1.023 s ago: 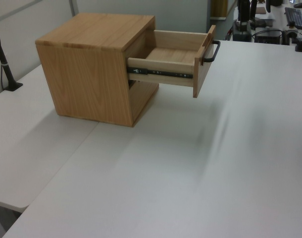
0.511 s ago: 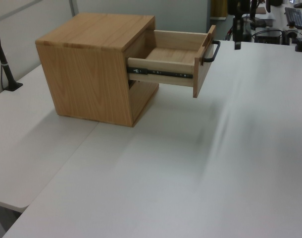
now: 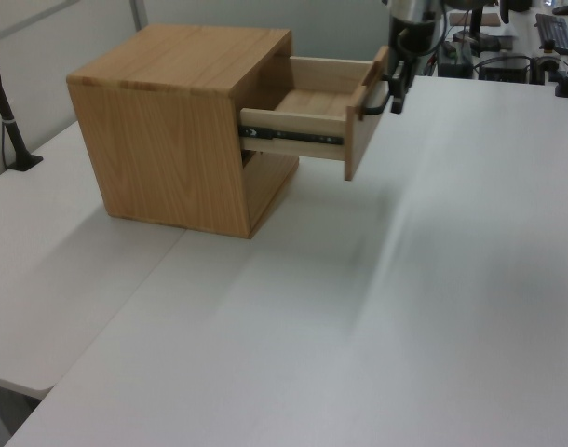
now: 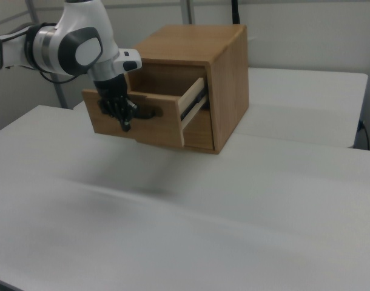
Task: Close the drawer by sliding it
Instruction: 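Push the drawer front with the gripper into the wooden cabinet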
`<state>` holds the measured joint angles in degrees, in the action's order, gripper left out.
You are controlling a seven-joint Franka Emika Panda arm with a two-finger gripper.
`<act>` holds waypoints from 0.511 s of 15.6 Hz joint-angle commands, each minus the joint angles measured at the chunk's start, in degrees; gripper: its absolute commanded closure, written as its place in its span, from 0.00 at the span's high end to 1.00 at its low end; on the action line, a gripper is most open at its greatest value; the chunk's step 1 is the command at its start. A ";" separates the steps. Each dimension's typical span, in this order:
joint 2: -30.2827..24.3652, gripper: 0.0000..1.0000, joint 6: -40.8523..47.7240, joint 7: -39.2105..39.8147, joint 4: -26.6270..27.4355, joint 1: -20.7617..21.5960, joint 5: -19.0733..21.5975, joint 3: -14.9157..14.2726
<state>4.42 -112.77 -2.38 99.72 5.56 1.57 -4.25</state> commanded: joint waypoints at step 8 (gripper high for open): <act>19.21 0.00 -16.67 -15.88 -22.28 0.16 -1.39 -0.41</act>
<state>18.64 -124.01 -12.36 83.74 5.36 1.55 -4.30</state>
